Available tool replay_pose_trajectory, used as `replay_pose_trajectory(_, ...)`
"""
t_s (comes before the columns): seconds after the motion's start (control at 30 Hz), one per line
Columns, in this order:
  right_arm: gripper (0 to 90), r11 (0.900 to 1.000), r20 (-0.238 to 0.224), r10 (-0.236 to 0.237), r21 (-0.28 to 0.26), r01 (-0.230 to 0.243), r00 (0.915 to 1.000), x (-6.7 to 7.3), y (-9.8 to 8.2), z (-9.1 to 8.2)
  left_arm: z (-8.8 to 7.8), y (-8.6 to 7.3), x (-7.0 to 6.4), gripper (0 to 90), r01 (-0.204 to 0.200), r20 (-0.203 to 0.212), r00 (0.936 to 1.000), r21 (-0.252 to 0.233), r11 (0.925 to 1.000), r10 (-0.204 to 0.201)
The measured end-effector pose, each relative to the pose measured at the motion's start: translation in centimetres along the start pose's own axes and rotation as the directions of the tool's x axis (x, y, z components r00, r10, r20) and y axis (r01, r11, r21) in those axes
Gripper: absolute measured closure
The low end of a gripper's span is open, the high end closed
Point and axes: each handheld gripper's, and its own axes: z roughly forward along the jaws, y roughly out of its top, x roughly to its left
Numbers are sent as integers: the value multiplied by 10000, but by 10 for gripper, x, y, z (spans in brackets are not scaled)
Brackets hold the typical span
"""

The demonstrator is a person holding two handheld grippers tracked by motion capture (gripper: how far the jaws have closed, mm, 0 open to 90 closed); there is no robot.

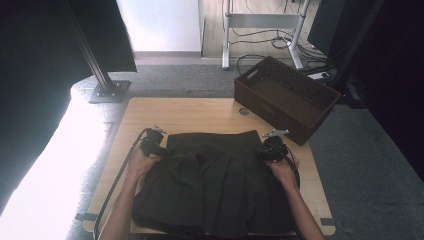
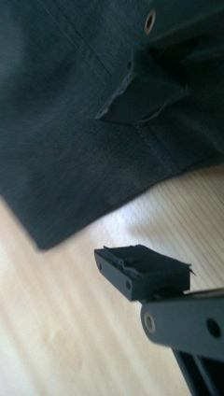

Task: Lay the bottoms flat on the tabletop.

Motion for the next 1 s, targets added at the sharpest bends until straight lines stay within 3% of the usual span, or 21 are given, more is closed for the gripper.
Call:
replay_pose_trajectory(0.07, 456, 9999, 38, -28, 150, 27, 10000, 0, -2, 4, 7, -3, 0, 250, 53, 85, 9999, 212, 9998, -54)
replay_pose_trajectory(0.17, 440, 9994, -49, 46, 332, -45, 10000, -2, -7, 8, 12, -8, 6, 186, 681, 352, 9971, -10, 9977, -680)
replay_pose_trajectory(0.23, 445, 9991, -91, 109, 405, -105, 9999, -3, -9, 10, 13, -11, 7, 141, 717, 336, 9969, -151, 9973, -712)
replay_pose_trajectory(0.3, 520, 9986, -167, 166, 500, -157, 9997, -4, -11, 11, 12, -10, 5, 165, 632, 402, 9972, -186, 9978, -624)
replay_pose_trajectory(0.43, 716, 9981, -239, 343, 521, -330, 9991, 0, -13, 13, 7, -9, -2, 462, 217, 928, 9955, -209, 9995, -197)
replay_pose_trajectory(0.5, 771, 9979, -204, 328, 572, -316, 9993, 3, -13, 11, 6, -9, -4, 569, 376, 1132, 9929, -190, 9991, -352)
replay_pose_trajectory(0.53, 783, 9980, -181, 278, 580, -267, 9994, 5, -13, 10, 6, -9, -6, 643, 333, 996, 9945, -178, 9993, -313)
replay_pose_trajectory(0.6, 794, 9979, -132, 164, 624, -155, 9998, 9, -13, 8, 6, -9, -8, 801, 196, 1150, 9932, -148, 9997, -177)
replay_pose_trajectory(0.7, 801, 9988, -135, -33, 492, 40, 9999, 13, -13, 2, 2, -9, -11, 866, -231, 742, 9969, -157, 9996, 242)
replay_pose_trajectory(0.77, 803, 9995, -217, -37, 298, 43, 9998, 14, -12, -6, -7, -9, -10, 870, -249, 689, 9972, -472, 9986, 282)
replay_pose_trajectory(0.87, 807, 9996, -278, -269, -103, 266, 9993, 19, -8, -24, -34, -8, -11, 873, -317, 604, 9974, -1204, 9922, 391)
replay_pose_trajectory(0.93, 810, 9975, -329, -524, -485, 508, 9981, 25, -2, -41, -62, -6, -13, 877, -461, 462, 9974, -1836, 9819, 555)
replay_pose_trajectory(1.0, 812, 9919, -234, -847, -968, 821, 9961, 31, 8, -65, -100, -2, -15, 879, -768, 139, 9965, -2509, 9650, 829)
